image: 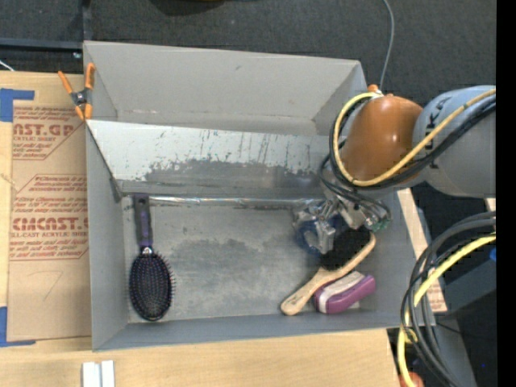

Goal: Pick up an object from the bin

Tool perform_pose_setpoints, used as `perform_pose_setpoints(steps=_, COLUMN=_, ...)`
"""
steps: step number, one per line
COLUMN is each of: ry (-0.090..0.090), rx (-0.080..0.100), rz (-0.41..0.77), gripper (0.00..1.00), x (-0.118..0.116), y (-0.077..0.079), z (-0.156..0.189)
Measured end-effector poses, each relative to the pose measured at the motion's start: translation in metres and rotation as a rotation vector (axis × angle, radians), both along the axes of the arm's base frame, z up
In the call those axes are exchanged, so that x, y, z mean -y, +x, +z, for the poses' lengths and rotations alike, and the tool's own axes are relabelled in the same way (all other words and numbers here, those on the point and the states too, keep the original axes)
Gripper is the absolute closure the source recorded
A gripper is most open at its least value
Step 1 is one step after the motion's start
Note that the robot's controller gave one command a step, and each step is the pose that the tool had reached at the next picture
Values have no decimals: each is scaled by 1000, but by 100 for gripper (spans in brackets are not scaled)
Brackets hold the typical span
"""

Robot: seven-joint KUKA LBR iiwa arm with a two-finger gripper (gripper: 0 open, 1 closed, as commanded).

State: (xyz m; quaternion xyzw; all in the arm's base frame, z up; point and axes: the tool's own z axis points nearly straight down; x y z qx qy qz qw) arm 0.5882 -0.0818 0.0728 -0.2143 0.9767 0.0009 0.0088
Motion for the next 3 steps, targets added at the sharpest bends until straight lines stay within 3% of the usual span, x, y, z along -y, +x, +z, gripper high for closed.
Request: perform_pose_setpoints(steps=3, ry=3, rx=-5, rz=-1, gripper=100, x=-2, y=-2, z=25)
